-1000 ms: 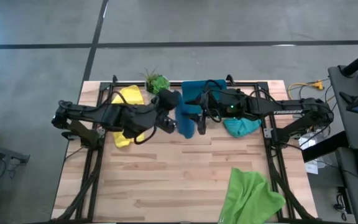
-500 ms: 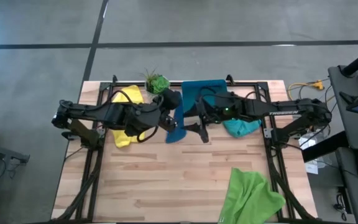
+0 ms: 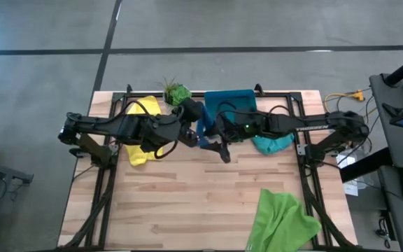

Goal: Fold microfiber towels
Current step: Fold the dark blue microfiber towel into the dark blue bin

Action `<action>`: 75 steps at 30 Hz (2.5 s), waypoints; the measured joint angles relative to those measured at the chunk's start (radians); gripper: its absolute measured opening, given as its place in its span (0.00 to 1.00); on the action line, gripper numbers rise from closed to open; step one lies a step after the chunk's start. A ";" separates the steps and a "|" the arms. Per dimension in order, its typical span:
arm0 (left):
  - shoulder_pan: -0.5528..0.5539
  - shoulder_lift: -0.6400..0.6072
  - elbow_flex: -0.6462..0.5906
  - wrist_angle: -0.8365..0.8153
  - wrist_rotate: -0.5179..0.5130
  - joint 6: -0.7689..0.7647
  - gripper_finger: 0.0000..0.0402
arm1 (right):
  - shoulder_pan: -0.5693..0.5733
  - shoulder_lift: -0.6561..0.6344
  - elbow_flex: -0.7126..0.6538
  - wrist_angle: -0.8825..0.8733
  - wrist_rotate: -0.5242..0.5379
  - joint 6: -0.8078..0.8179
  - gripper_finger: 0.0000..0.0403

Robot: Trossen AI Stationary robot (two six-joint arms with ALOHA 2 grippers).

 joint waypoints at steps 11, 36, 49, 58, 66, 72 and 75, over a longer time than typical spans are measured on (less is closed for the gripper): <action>0.005 -0.002 0.024 0.000 0.000 -0.003 0.00 | -0.001 0.072 -0.002 -0.020 0.095 0.051 0.56; 0.073 -0.016 0.023 -0.002 0.000 -0.056 0.00 | 0.001 -0.047 -0.002 -0.272 0.183 0.034 0.02; 0.087 -0.017 0.016 -0.271 0.077 -0.352 0.00 | -0.001 -0.334 -0.002 -0.591 0.241 0.040 0.02; 0.104 -0.017 0.071 -0.462 0.561 -0.893 0.00 | -0.001 -0.379 0.001 -0.667 0.126 0.048 0.02; 0.115 -0.017 0.074 -0.708 0.822 -1.270 0.00 | 0.040 -0.357 0.068 -0.841 -0.043 0.074 0.02; 0.077 -0.016 0.031 -0.739 1.194 -1.567 0.00 | 0.208 -0.337 0.075 -0.846 -0.127 0.189 0.02; 0.020 -0.016 0.008 -0.643 1.290 -1.691 0.00 | 0.328 -0.314 0.075 -0.821 -0.131 0.255 0.02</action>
